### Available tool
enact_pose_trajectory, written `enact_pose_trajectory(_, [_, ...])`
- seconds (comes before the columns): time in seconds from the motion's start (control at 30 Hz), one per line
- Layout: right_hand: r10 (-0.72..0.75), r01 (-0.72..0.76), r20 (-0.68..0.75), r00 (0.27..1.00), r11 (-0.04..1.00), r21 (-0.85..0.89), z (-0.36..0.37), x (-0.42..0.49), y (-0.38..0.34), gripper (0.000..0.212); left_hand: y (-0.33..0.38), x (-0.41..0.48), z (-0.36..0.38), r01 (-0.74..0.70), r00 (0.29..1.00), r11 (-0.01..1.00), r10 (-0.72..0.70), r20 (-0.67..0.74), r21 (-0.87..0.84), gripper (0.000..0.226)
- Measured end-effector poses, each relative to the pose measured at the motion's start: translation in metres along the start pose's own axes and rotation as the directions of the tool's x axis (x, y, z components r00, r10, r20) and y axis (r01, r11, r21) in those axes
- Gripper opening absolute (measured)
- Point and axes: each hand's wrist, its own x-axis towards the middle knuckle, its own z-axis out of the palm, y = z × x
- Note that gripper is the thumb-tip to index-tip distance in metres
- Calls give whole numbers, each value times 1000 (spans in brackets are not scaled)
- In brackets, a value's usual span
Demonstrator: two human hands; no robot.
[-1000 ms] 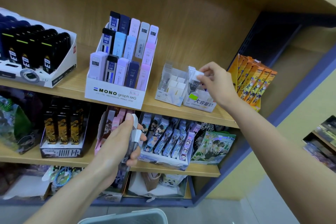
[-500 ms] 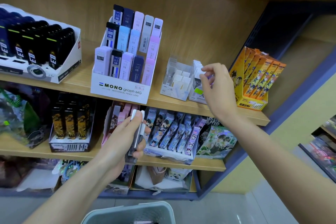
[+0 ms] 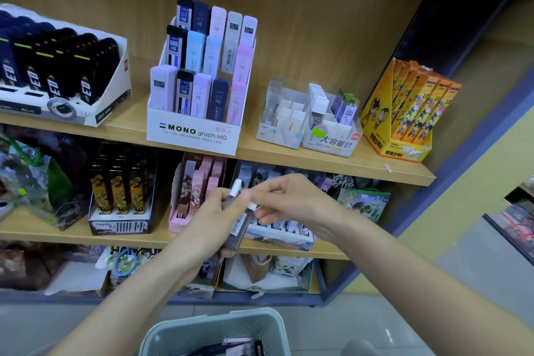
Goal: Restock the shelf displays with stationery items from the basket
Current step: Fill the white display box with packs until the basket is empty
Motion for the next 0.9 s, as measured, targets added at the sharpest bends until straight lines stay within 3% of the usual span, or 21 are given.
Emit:
enact_pose_trajectory(0.1, [-63, 66, -71, 995, 997, 34, -15, -6, -6, 10, 1, 2, -2, 72, 997, 985, -75, -15, -159, 28])
enact_pose_trajectory(0.2, [-206, 203, -297, 932, 978, -42, -39, -15, -20, 9, 3, 1, -4, 58, 998, 983, -57, 13, -172, 25])
enact_pose_trajectory(0.33, [-460, 374, -601, 654, 887, -273, -76, -13, -39, 12, 6, -1, -6, 19, 999, 990, -15, 30, -139, 23])
enact_pose_trajectory(0.43, [-583, 433, -668, 462, 806, -404, -97, -2, -47, 6, 4, 1, -8, -38, 998, 994, 43, 43, -99, 23])
enact_pose_trajectory(0.5, [-633, 404, -660, 404, 771, -492, -106, 9, -48, 5, 3, 0, -5, -57, 996, 994, 63, 61, -95, 24])
enact_pose_trajectory(0.6, [-691, 329, -609, 389, 722, -608, -115, 26, -47, 5, 2, 0, -3, -84, 994, 989, 93, 65, -121, 27])
enact_pose_trajectory(0.9, [-740, 279, -451, 499, 630, -724, -122, 36, -58, 6, -1, 7, -4, -45, 998, 997, 49, 50, -68, 20])
